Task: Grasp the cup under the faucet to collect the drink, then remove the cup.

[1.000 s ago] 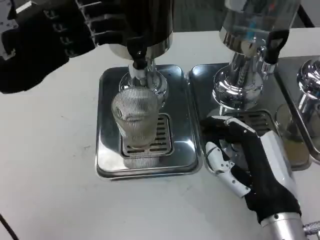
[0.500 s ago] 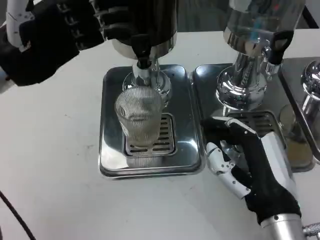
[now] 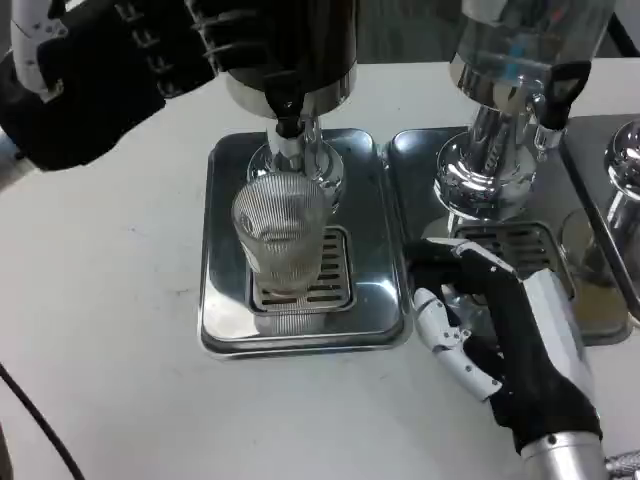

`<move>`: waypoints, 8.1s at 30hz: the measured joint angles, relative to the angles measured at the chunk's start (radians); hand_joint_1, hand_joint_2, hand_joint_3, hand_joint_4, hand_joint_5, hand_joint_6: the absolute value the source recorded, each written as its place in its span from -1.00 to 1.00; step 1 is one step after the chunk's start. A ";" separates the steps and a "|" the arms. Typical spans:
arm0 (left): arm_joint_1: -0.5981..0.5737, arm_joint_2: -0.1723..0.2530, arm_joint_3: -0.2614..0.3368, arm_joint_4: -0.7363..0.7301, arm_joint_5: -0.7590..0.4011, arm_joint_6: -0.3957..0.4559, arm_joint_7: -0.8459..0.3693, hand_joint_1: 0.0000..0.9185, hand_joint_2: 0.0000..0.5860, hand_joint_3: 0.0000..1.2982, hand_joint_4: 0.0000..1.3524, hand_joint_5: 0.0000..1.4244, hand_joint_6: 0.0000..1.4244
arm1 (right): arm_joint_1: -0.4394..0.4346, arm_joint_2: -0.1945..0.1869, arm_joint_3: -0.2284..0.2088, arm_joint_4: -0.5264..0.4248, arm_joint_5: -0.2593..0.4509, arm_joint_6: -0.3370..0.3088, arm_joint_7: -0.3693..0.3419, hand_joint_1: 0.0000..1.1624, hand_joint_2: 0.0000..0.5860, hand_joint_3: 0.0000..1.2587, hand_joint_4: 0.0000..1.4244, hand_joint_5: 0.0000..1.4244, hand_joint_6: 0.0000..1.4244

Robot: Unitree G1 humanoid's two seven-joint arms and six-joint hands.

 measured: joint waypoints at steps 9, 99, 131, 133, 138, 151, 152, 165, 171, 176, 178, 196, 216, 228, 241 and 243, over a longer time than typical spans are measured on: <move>-0.004 -0.001 0.009 -0.041 -0.018 0.029 -0.012 -1.00 -0.79 -0.53 -0.64 -0.66 -0.72 | 0.000 0.000 0.001 0.001 0.004 0.000 0.000 -0.30 0.54 -0.31 -0.40 -0.46 -0.55; 0.043 -0.054 -0.215 -0.023 0.223 -0.513 0.103 -1.00 -0.84 -0.50 -0.64 -0.70 -0.74 | -0.174 -0.015 -0.063 0.035 0.257 0.096 0.263 -0.16 0.03 -0.62 -0.67 -0.63 -0.67; 0.091 -0.038 -0.266 -0.064 0.253 -0.672 0.186 -1.00 -0.83 -0.50 -0.66 -0.73 -0.76 | -0.226 -0.034 -0.050 0.055 0.235 0.121 0.278 -0.10 -0.13 -0.84 -0.88 -0.81 -0.80; 0.095 -0.037 -0.266 -0.069 0.253 -0.675 0.189 -1.00 -0.83 -0.50 -0.65 -0.73 -0.75 | -0.240 -0.037 -0.045 0.070 0.234 0.125 0.284 -0.10 -0.14 -0.85 -0.88 -0.83 -0.81; 0.103 -0.036 -0.266 -0.080 0.253 -0.675 0.195 -1.00 -0.82 -0.50 -0.65 -0.73 -0.75 | -0.259 -0.039 -0.038 0.090 0.234 0.132 0.288 -0.10 -0.16 -0.88 -0.89 -0.88 -0.86; 0.118 -0.030 -0.267 -0.104 0.254 -0.675 0.206 -1.00 -0.79 -0.49 -0.64 -0.73 -0.74 | -0.344 -0.041 -0.012 0.186 0.228 0.135 0.289 -0.09 -0.19 -1.00 -1.00 -1.00 -0.95; 0.118 -0.030 -0.267 -0.105 0.256 -0.675 0.206 -1.00 -0.80 -0.49 -0.64 -0.73 -0.74 | -0.348 -0.041 -0.011 0.191 0.227 0.135 0.289 -0.09 -0.19 -1.00 -1.00 -1.00 -0.95; 0.123 -0.025 -0.267 -0.116 0.260 -0.675 0.213 -1.00 -0.76 -0.46 -0.63 -0.73 -0.74 | -0.427 -0.045 0.017 0.261 0.215 0.139 0.307 -0.09 -0.19 -1.00 -1.00 -1.00 -1.00; 0.125 -0.021 -0.268 -0.119 0.261 -0.676 0.215 -1.00 -0.76 -0.46 -0.63 -0.73 -0.74 | -0.467 -0.042 0.024 0.298 0.210 0.148 0.312 -0.10 -0.17 -1.00 -1.00 -1.00 -1.00; 0.127 -0.020 -0.268 -0.122 0.262 -0.677 0.218 -1.00 -0.75 -0.46 -0.63 -0.73 -0.74 | -0.479 -0.041 0.025 0.314 0.210 0.148 0.312 -0.10 -0.16 -1.00 -1.00 -1.00 -1.00; 0.129 -0.020 -0.268 -0.126 0.262 -0.677 0.220 -1.00 -0.75 -0.46 -0.63 -0.72 -0.74 | -0.485 -0.040 0.025 0.320 0.210 0.149 0.312 -0.10 -0.16 -1.00 -1.00 -1.00 -1.00; 0.143 -0.011 -0.269 -0.147 0.263 -0.677 0.229 -1.00 -0.75 -0.46 -0.61 -0.71 -0.74 | -0.560 -0.010 0.025 0.413 0.211 0.149 0.312 -0.11 -0.16 -1.00 -1.00 -1.00 -1.00; 0.225 -0.003 -0.203 -0.193 0.230 -0.662 0.332 -1.00 -0.75 -0.46 -0.59 -0.66 -0.68 | -0.621 0.000 0.024 0.510 0.227 0.120 0.312 -0.12 -0.14 -1.00 -1.00 -1.00 -1.00; 0.258 -0.023 -0.096 -0.202 0.169 -0.669 0.434 -1.00 -0.72 -0.46 -0.59 -0.64 -0.63 | -0.625 0.001 0.013 0.514 0.233 0.098 0.312 -0.13 -0.13 -1.00 -1.00 -1.00 -1.00; 0.335 -0.023 -0.051 -0.216 0.134 -0.668 0.436 -1.00 -0.61 -0.37 -0.52 -0.59 -0.60 | -0.631 0.001 0.008 0.548 0.248 0.074 0.312 -0.23 -0.15 -1.00 -1.00 -1.00 -1.00; 0.352 -0.020 -0.042 -0.216 0.131 -0.665 0.436 -1.00 -0.61 -0.36 -0.52 -0.59 -0.60 | -0.634 0.001 0.008 0.554 0.249 0.068 0.312 -0.23 -0.15 -1.00 -1.00 -1.00 -1.00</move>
